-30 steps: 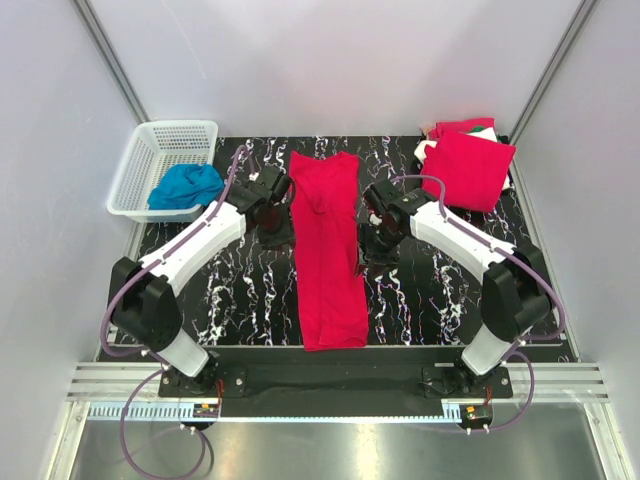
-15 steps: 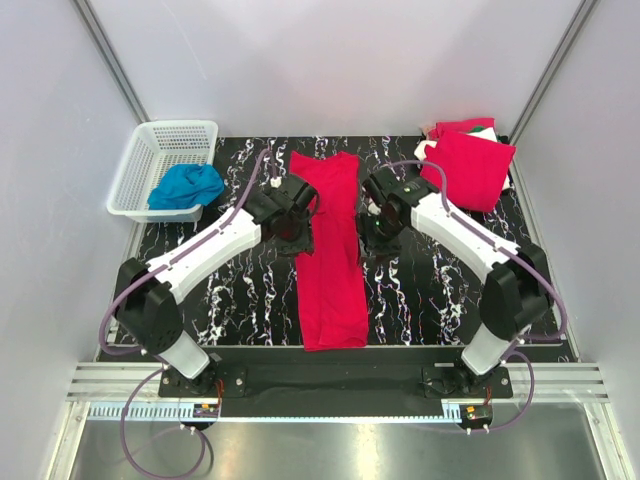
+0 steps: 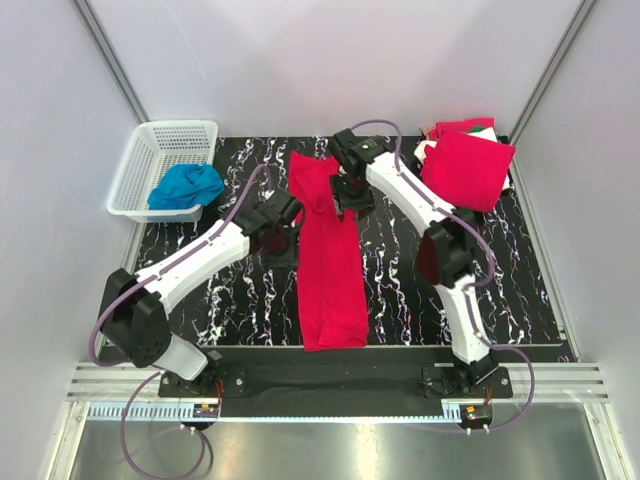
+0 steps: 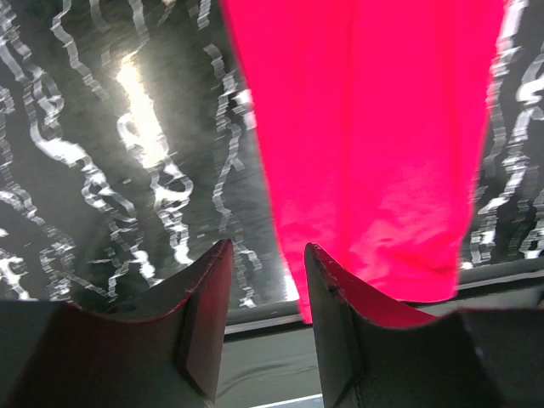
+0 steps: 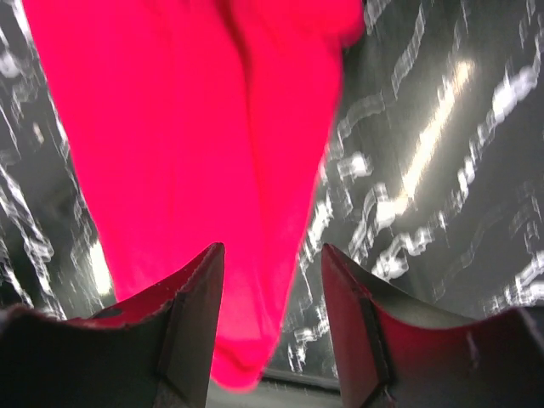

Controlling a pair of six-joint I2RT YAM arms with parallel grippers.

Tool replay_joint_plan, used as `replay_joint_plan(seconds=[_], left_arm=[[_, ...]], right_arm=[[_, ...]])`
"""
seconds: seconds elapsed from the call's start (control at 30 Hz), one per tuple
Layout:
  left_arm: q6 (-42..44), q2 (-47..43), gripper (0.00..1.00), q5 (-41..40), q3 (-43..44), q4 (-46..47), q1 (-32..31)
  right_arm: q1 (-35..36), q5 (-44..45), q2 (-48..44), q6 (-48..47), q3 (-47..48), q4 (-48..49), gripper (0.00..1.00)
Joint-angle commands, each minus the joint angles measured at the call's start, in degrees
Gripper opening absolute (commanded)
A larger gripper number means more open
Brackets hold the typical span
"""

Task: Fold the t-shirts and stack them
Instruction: Fold the tshirt

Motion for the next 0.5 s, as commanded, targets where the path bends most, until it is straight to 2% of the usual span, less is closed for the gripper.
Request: replay_joint_plan(seconds=[0.0,0.1,0.2,0.27,0.47], left_arm=[[4.2,-2.7,0.45,2.0,-3.1,2.6,3.1],[3.7,-2.7,0.45,0.5,-4.2,3.7,4.0],[1.4,-1.4,0.45,0.3,-4.1,4.1,4.2],[-0.1,-1.1,0.45,1.2,-3.9,4.0,4.2],[-3.6,-3.0,0.45,0.9,-5.9,3.3,4.2]], right_arm=[[0.5,0.5,10.2,0.4,17.0,-4.6,0.57],[0.4,0.1,13.9,-1.5,24.8,-3.6,0.58],[-0.5,0.7,18.3,-4.1,28.4,-1.7,0.59],[-1.8,-3.1,19.1,-3.6,29.4,-1.4,0.59],[-2.3,-7.2,19.1,-4.0,27.5,8.0,0.6]])
